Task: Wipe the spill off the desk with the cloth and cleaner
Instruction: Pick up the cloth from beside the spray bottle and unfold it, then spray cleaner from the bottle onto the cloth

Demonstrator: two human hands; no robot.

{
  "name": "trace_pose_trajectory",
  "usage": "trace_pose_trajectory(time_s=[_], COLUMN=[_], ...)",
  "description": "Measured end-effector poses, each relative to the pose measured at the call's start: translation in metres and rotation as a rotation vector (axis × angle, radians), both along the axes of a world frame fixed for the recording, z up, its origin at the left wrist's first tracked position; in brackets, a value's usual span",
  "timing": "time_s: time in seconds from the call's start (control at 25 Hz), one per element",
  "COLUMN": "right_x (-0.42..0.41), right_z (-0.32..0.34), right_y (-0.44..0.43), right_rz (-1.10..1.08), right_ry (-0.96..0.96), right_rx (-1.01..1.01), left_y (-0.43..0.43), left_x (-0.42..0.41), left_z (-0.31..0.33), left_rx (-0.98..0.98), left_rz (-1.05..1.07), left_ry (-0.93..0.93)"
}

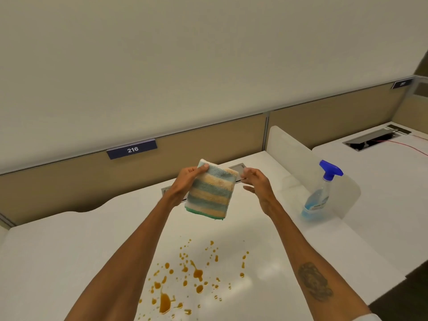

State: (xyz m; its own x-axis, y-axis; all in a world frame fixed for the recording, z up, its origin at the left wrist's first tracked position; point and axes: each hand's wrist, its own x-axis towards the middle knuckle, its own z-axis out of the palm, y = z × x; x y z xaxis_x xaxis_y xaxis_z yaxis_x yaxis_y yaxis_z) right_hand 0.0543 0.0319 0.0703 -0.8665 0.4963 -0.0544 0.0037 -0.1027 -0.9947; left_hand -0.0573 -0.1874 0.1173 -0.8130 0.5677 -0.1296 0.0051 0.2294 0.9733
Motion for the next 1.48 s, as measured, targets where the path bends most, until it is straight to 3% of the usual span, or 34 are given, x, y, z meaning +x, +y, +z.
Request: trace_pose_trajectory(time_s=[0.24, 0.44, 0.64, 1.12, 1.48], right_x=[0.046, 0.062, 0.056, 0.057, 0.020], right_z=[-0.053, -0.060, -0.058, -0.054, 0.031], right_y=[0.076, 0.137, 0.187, 0.208, 0.128], right_rz=[-0.759, -0.946, -0.850, -0.734, -0.575], right_ry=[-0.242, -0.327, -0.406, -0.239, 0.075], right_rx=[0.097, 0.218, 0.253, 0.313, 0.666], left_y=[0.028, 0.046, 0.065, 0.077, 0.020], left_x=[-0.006, -0.011, -0.015, -0.023, -0.017], left_z=[-0.027, -0.040, -0.041, -0.043, -0.014], left_rx=[-0.021, -0.030, -0.041, 0.011, 0.019], left_rz=[0.036, 0.051, 0.052, 0.117, 0.148], left_ry=[-0.027, -0.046, -0.056, -0.093, -0.018])
